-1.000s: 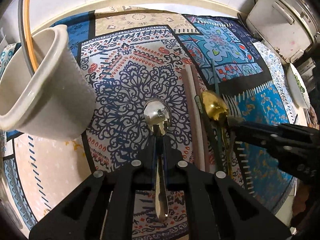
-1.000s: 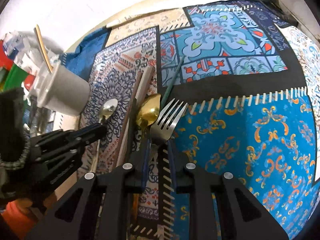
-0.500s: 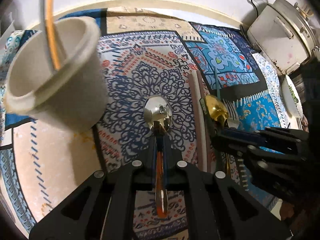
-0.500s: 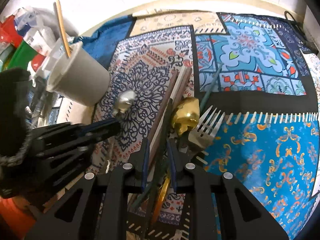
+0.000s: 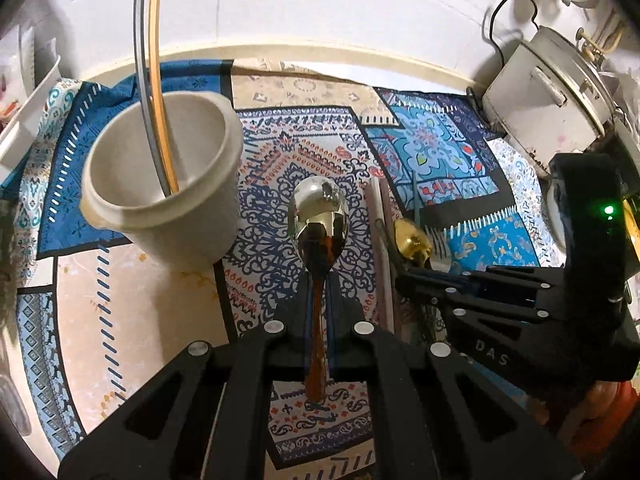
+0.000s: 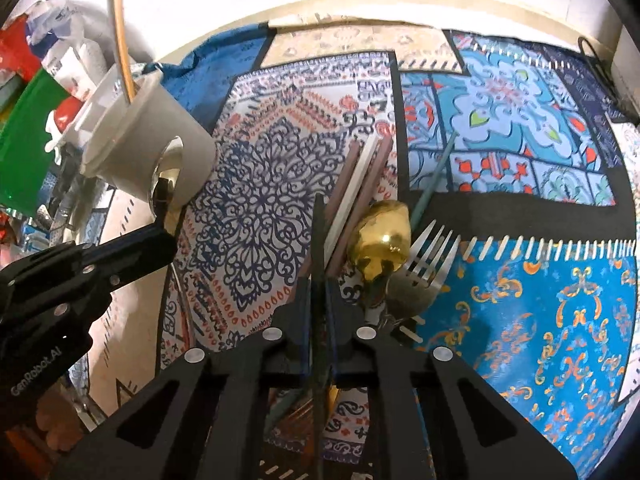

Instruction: Organize utensils

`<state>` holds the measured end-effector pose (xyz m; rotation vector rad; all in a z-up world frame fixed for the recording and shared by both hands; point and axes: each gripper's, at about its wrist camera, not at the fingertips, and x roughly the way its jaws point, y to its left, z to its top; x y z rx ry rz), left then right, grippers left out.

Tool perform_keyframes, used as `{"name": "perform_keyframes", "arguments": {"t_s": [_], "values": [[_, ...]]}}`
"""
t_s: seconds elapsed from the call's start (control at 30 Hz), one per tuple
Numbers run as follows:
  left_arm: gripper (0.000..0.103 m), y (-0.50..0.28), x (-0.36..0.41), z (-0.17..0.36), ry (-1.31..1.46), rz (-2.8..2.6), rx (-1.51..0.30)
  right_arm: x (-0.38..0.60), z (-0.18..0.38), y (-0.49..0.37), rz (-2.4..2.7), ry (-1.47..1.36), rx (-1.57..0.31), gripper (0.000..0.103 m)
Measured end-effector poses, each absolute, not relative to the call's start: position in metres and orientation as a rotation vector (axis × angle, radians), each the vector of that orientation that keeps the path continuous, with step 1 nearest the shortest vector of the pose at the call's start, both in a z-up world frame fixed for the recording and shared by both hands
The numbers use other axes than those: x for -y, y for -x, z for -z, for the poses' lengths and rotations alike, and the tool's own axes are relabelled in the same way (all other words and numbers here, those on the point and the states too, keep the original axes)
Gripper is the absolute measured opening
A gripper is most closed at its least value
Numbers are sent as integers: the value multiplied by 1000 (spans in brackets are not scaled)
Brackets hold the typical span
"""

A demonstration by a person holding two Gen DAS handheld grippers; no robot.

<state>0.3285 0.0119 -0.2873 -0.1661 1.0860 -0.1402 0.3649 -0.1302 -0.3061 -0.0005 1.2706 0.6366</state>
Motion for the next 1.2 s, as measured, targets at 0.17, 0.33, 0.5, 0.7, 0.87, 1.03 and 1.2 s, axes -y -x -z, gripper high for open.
{"name": "perform_keyframes", "arguments": {"t_s": [0.17, 0.33, 0.5, 0.7, 0.87, 1.03, 1.2], "values": [[3, -323, -12, 275, 184, 132, -1051, 139, 283, -361, -646, -11, -1208, 6], [0, -317, -15, 257, 199, 117, -997, 145, 258, -359, -650, -26, -1133, 6], [0, -314, -15, 247, 191, 111, -960, 150, 242, -355, -653, -28, -1071, 6], [3, -323, -17, 266, 166, 80, -1044, 154, 228, -354, -647, -44, -1026, 6], [22, -339, -23, 297, 187, 55, -1128, 162, 219, -356, -634, -64, -992, 6], [22, -363, -21, 321, 178, 7, -1163, 171, 213, -360, -620, -86, -970, 6], [22, -382, -18, 334, 180, -30, -1179, 179, 209, -366, -620, -117, -953, 6]]}}
